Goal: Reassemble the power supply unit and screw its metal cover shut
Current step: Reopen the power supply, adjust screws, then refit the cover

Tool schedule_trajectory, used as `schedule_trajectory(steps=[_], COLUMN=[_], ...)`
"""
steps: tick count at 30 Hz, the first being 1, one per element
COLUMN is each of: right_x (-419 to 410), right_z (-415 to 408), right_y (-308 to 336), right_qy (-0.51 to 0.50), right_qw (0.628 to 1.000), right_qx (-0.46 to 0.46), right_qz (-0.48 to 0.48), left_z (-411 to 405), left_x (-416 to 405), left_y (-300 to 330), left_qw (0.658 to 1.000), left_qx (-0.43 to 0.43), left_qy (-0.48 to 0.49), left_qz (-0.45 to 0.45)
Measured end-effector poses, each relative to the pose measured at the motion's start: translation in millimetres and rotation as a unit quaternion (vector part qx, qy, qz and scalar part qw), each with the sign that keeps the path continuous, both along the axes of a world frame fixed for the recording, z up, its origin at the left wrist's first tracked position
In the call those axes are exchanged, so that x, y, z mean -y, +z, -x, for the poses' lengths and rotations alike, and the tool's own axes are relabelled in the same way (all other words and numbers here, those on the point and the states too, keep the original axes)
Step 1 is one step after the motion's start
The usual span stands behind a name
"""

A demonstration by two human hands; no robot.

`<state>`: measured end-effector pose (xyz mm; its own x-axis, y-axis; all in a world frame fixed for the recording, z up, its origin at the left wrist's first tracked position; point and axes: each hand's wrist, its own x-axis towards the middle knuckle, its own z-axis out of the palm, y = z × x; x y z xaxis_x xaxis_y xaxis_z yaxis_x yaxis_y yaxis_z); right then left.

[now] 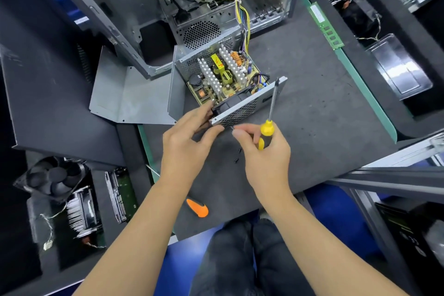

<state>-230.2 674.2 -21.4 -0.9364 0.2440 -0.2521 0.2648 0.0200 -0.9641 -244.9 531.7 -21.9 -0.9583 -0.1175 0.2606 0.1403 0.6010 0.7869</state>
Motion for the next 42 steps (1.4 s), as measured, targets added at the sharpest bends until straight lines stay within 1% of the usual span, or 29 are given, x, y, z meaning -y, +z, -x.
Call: schedule_trajectory(steps=[3, 5, 7, 14, 17, 21, 26, 28, 32, 35, 42], right_x=[15, 19, 22, 26, 28, 31, 40, 41, 37, 30, 11], right_z=[7, 7, 7, 7, 6, 4, 2, 4, 8, 12, 24], right_y=[5, 4, 4, 6, 8, 11, 16, 17, 18, 17, 16], right_qy=[-0.02, -0.021, -0.024, -0.029, -0.048, -0.076, -0.115, -0.118, -0.108, -0.083, -0.008], right_qw=[0.999, 0.999, 0.999, 0.999, 0.998, 0.994, 0.976, 0.972, 0.968, 0.962, 0.967], right_qx=[-0.004, -0.009, -0.008, -0.012, 0.001, 0.02, 0.041, 0.049, 0.068, 0.088, 0.126], right_qz=[0.044, 0.046, 0.048, 0.035, 0.039, 0.076, 0.181, 0.198, 0.218, 0.245, 0.22], left_z=[-5, -5, -6, -7, -6, -3, -3, -3, 0, 1, 4], left_x=[-6, -8, -8, -7, -3, 2, 3, 4, 5, 5, 7], left_y=[-1, -2, -1, 3, 5, 8, 11, 12, 10, 9, 8], left_qw=[0.996, 0.994, 0.996, 0.999, 0.999, 0.999, 0.998, 0.998, 0.998, 0.998, 0.997], left_qx=[-0.07, -0.083, -0.065, 0.039, 0.035, 0.001, -0.009, -0.008, -0.016, -0.022, -0.038], left_qy=[0.028, 0.046, 0.048, 0.014, -0.002, -0.025, -0.037, -0.039, -0.041, -0.041, -0.042], left_qz=[0.044, 0.058, 0.045, -0.01, -0.003, 0.033, 0.045, 0.04, 0.044, 0.046, 0.054])
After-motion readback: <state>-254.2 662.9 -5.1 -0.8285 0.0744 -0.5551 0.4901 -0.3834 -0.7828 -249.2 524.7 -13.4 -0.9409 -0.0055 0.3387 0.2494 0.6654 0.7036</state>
